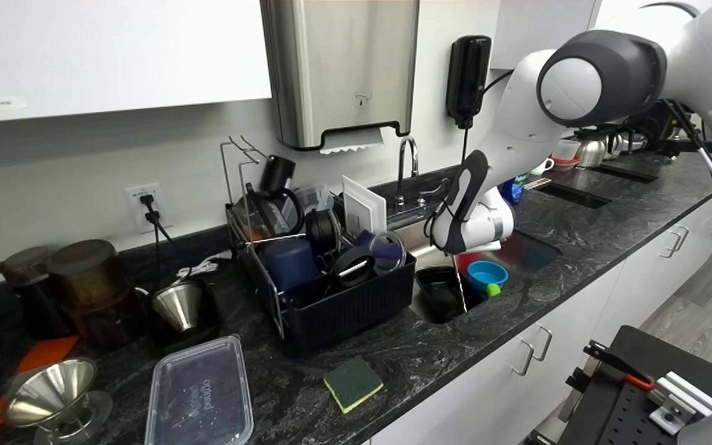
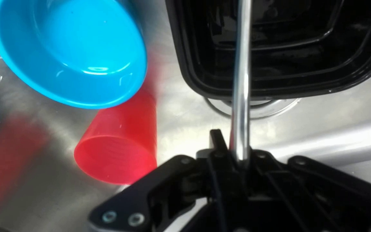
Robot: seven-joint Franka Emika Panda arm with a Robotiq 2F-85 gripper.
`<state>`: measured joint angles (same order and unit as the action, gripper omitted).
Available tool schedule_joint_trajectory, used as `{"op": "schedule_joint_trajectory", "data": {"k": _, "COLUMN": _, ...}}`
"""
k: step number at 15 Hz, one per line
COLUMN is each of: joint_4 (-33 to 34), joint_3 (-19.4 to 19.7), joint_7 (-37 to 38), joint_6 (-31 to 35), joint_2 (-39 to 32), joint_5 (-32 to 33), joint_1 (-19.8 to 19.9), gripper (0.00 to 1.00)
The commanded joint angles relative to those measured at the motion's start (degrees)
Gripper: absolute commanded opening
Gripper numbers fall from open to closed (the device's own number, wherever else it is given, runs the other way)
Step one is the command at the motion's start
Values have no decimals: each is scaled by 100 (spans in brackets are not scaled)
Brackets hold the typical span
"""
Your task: Pick up the butter knife from the dish drainer and put it inside the sink
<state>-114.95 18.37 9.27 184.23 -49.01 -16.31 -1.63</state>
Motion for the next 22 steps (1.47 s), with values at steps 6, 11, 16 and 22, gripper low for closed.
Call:
{"op": "schedule_joint_trajectory", "data": {"k": 6, "joint_4": 82, "joint_3": 20, "joint_7": 84, "joint_6": -97, "joint_2": -55, "joint_5": 216, "joint_1": -3, "gripper": 2}}
{"op": "schedule_joint_trajectory", "data": {"k": 11, "joint_4": 83, "joint_3": 6, "joint_7": 77, "joint_6": -107, "joint_2": -50, "joint_5": 249, "joint_1": 8, "gripper": 2}}
{"op": "schedule_joint_trajectory", "data": {"k": 16, "joint_4": 83, "joint_3": -9, "joint_7": 68, "joint_6": -119, "joint_2": -47, "joint_5": 261, "joint_1": 16, "gripper": 36}}
{"op": "schedule_joint_trajectory", "data": {"k": 22, "joint_4": 84, "joint_3": -21, "joint_7": 58, "joint_6": -123, "joint_2": -45, "joint_5": 275, "joint_1": 22, "gripper": 77}}
